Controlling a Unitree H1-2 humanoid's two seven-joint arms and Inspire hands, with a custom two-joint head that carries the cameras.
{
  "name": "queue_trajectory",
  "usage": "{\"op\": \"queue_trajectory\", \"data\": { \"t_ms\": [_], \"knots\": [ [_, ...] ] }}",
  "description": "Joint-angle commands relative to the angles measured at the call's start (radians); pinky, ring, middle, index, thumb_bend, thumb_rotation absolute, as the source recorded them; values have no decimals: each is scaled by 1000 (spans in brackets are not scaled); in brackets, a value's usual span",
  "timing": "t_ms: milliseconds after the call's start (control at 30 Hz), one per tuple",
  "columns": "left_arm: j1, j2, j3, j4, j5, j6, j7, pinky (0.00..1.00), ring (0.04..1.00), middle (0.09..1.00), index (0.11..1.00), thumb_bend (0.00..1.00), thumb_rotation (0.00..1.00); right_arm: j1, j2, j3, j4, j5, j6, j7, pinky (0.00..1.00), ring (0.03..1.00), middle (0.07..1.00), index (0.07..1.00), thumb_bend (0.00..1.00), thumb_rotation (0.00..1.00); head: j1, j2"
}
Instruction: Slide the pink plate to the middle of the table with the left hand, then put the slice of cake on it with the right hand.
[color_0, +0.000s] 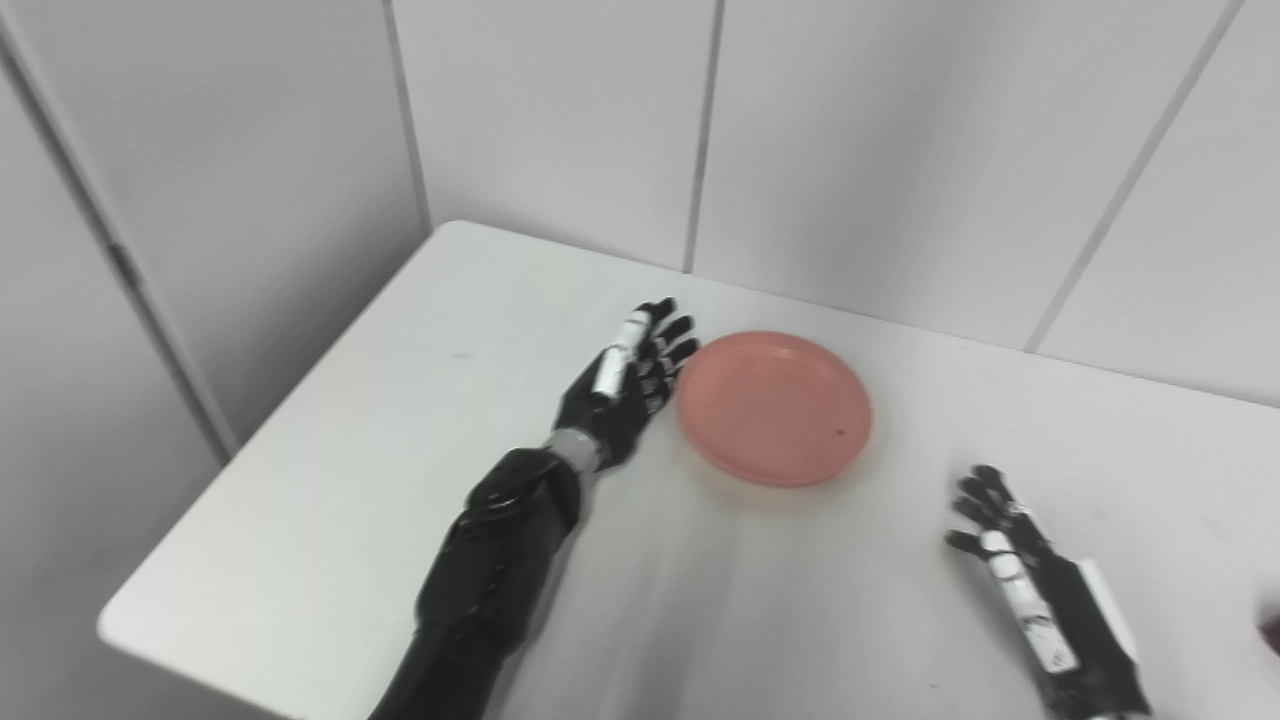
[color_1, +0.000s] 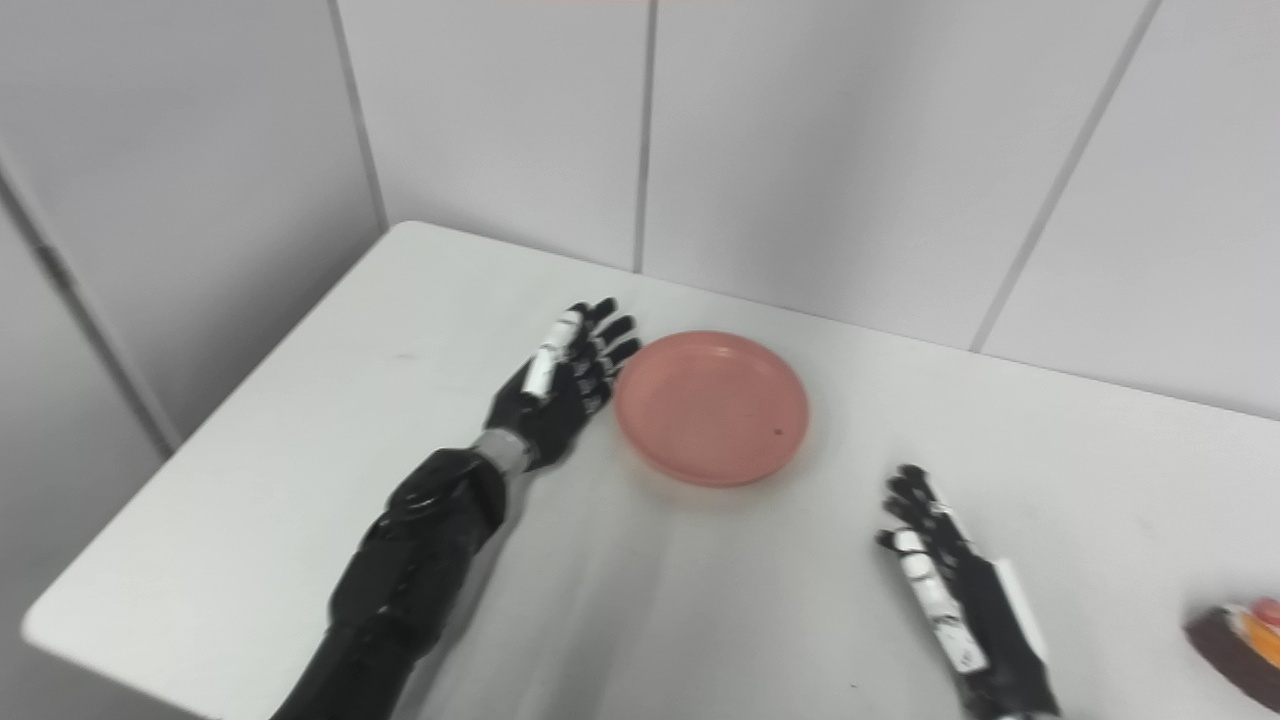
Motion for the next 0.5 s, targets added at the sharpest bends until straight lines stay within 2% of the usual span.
{"op": "queue_trajectory", "data": {
  "t_ms": [0,133,233,333,467],
  "knots": [
    [24,-2,-11,4,5,43,-14,949,954,968,968,362,1000,23,9,23,15,-43,27,-2,873,901,924,934,276,946,-26,4],
    [39,0,-18,-13,-1,55,-30,936,946,962,959,369,1000,23,29,38,11,-80,37,-29,857,897,920,930,276,951,-123,17],
    [52,5,-32,-21,2,58,-55,935,943,962,954,372,1000,21,42,48,15,-99,39,-44,857,900,921,928,295,948,-158,21],
    [65,12,-47,-37,9,74,-68,932,940,959,955,384,1000,19,55,57,17,-116,38,-58,855,902,923,928,284,990,-210,28],
    [81,15,-71,-56,22,84,-79,921,935,953,952,383,1000,15,71,58,29,-120,25,-73,860,905,927,927,289,1000,-235,33]
  ]
}}
